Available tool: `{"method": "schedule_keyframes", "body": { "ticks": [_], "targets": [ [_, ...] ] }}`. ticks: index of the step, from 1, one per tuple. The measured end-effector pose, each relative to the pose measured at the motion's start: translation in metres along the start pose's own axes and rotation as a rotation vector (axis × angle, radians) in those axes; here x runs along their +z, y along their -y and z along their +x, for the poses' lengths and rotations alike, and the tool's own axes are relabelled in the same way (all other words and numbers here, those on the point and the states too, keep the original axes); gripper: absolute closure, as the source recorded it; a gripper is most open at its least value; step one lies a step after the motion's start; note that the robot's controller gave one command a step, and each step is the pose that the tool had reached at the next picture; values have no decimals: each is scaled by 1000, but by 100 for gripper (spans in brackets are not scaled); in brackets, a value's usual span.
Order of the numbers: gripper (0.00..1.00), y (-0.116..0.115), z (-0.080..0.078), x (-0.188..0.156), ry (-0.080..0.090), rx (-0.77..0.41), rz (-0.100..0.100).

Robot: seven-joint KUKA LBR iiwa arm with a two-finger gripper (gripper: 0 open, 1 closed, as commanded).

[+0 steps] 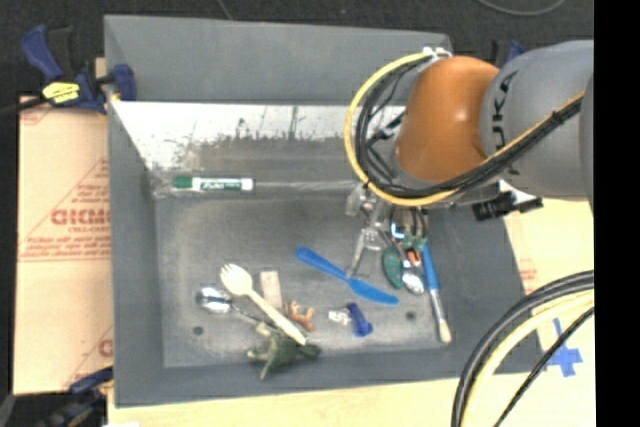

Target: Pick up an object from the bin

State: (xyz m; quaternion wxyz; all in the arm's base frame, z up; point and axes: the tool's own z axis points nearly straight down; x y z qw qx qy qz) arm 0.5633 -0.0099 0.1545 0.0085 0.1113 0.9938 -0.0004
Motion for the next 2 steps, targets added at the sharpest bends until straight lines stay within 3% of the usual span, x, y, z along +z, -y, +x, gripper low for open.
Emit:
{"method": "schedule_keyframes", "body": {
  "ticks": [1,2],
  "targets": [
    [0,-14,23,57,-16,0,0],
    [0,12,4,85,8,252,-2]
  ]
}}
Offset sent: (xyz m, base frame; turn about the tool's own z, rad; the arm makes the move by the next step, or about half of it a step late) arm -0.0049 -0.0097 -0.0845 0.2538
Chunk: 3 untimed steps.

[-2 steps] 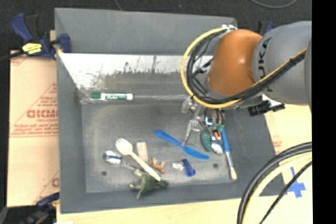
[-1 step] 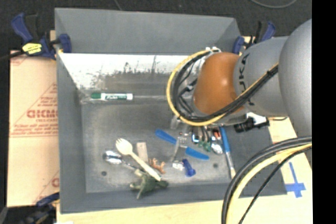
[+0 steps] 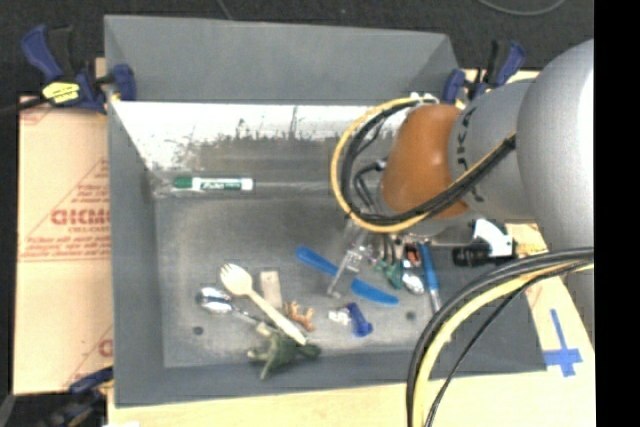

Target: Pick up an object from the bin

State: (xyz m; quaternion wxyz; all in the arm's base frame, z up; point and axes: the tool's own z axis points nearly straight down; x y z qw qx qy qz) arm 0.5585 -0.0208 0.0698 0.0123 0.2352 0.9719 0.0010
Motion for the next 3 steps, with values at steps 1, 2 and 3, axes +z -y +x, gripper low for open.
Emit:
{"method": "schedule_keyframes", "body": {
  "ticks": [1,2,3],
  "targets": [
    [100,-24,16,-2,-12,-45,2],
    [100,-24,16,-2,-12,-45,2],
    [100,-24,16,-16,-12,-48,2]
  ]
}}
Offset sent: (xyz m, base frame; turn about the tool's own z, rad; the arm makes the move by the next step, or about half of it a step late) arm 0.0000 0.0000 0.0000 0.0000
